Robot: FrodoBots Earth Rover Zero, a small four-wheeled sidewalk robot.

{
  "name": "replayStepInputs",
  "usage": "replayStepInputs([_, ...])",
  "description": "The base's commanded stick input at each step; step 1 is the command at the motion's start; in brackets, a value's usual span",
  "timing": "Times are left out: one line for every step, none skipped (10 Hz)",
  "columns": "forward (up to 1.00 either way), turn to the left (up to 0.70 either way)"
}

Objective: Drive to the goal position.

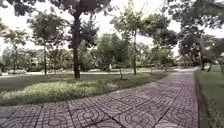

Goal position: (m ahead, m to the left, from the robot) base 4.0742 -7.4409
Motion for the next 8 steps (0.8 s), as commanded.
replayStepInputs([1.0, 0.0])
replayStepInputs([1.0, 0.0])
replayStepInputs([1.0, 0.0])
replayStepInputs([1.0, 0.0])
replayStepInputs([1.0, -0.15])
replayStepInputs([1.0, -0.19])
replayStepInputs([1.0, 0.0])
replayStepInputs([0.73, 0.0])
